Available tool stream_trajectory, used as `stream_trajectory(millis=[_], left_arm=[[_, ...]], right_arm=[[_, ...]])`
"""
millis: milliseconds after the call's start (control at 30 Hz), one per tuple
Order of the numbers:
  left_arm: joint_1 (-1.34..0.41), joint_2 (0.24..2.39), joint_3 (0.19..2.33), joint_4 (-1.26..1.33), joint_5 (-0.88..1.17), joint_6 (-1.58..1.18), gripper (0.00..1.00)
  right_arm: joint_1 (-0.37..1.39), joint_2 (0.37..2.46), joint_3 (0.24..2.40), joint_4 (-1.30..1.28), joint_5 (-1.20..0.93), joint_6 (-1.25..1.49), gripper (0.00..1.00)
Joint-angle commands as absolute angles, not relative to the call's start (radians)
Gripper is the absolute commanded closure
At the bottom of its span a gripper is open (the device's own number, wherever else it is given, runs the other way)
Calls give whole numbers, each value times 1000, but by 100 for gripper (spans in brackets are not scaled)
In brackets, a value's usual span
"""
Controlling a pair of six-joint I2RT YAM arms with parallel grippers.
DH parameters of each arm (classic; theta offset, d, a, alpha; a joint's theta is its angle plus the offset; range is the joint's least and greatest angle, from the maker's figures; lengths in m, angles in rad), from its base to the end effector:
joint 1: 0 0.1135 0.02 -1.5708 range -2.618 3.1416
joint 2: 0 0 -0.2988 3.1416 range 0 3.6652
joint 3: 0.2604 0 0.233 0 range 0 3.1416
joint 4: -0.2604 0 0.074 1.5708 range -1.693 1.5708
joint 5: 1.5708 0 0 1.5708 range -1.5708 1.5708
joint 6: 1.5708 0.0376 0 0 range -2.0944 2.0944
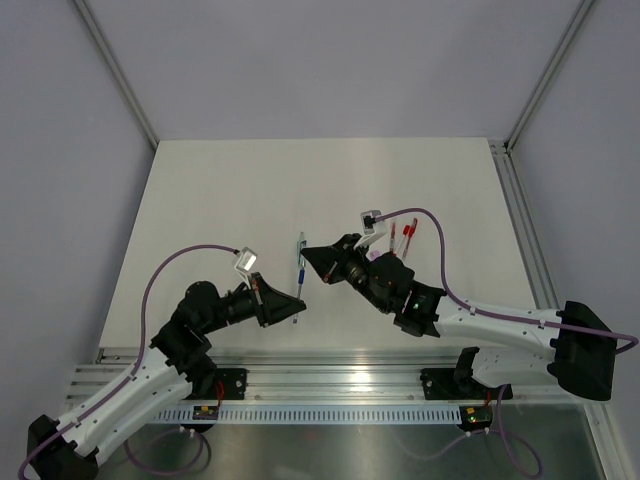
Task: Insert the pens into the pen caps
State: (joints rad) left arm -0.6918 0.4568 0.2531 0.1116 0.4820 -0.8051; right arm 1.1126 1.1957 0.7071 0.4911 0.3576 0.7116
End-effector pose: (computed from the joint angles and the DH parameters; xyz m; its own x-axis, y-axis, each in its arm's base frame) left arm 0.0592 -0.0717 0.2486 -0.7128 -0.2390 -0.6594 0.5870 0.3111 -0.7474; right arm 0.1209 0.2154 0.3391 -0.4467 0.4773 -0.7567 -0.5197 0.5501 0.6537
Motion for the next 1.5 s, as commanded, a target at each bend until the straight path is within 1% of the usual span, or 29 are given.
stream_trajectory(millis=[0,200,467,567,800,1200,1367,1467], left_arm=[[-696,446,270,179,489,-792,100],[-696,440,268,173,485,-793,100],[-696,416,285,146,411,-805,100],[-698,436,302,147,413,-798,100],[-698,468,330,181,414,-787,100],[-698,465,350,196,408,-767,100],[-698,479,364,210,385,-750,100],[-698,500,373,265,365,-759,100]], right_arm=[[1121,1169,722,528,388,696,100],[1123,1170,724,534,380,698,100],[1121,1158,704,542,380,689,100],[1123,1158,706,541,377,683,100],[1123,1177,704,543,351,684,100],[1124,1189,684,540,328,690,100],[1137,1166,672,531,318,680,100],[1157,1146,657,528,336,672,100]])
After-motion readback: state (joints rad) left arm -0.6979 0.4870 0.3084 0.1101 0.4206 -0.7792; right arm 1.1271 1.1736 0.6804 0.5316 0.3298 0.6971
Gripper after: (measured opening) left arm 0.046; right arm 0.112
